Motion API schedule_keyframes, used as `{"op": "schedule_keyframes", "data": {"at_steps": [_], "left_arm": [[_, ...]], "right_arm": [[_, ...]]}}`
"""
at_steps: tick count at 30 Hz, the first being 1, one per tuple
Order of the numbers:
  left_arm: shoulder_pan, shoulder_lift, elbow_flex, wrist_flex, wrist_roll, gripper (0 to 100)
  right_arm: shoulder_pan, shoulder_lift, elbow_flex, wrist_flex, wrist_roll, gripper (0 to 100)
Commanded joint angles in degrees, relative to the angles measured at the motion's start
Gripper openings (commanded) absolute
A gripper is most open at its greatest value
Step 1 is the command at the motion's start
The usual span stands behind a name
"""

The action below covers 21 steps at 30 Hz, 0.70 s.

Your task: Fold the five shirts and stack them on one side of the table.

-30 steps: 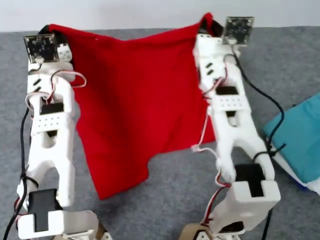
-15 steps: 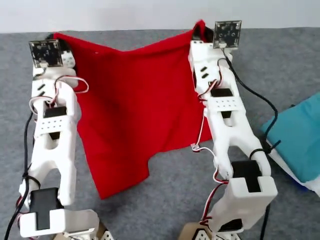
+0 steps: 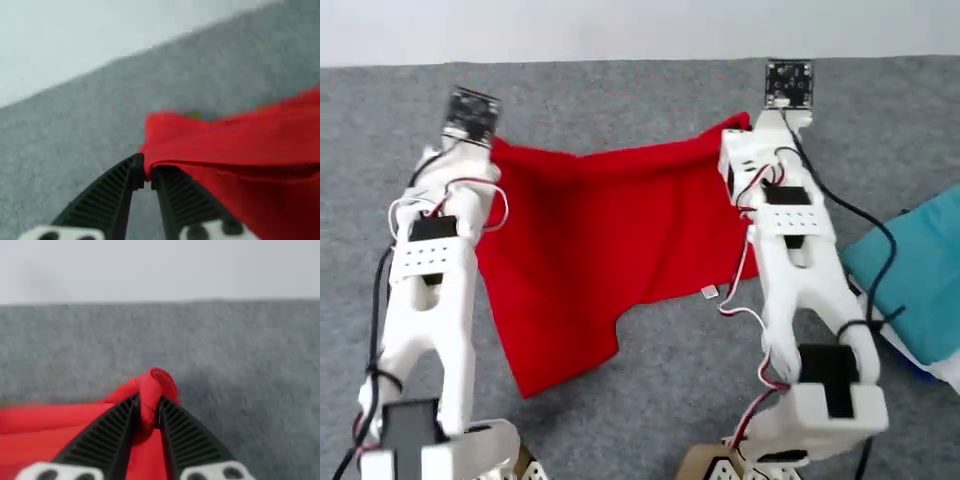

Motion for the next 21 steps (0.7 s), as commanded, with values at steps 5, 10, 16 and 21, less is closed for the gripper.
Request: {"op": "schedule_keyframes", "data": {"at_steps": [5,10,16,21], "left_arm": [[3.9,-11.2,-2.6,32.0,-17.3,0],[3.5,-12.6,-2.6,46.6,-29.9,0],[1.5,-12.7,-2.9,59.2,-38.2,0],[0.4,-12.7,-3.0,69.2,-46.3,0]], "right_arm": [[2.2,-10.8,1.5,17.5,0.5,0.8],[2.2,-12.9,1.7,28.8,0.5,0.8],[2.9,-13.3,1.7,39.9,0.5,0.9],[2.9,-13.0,1.7,45.8,0.5,0.9]]}}
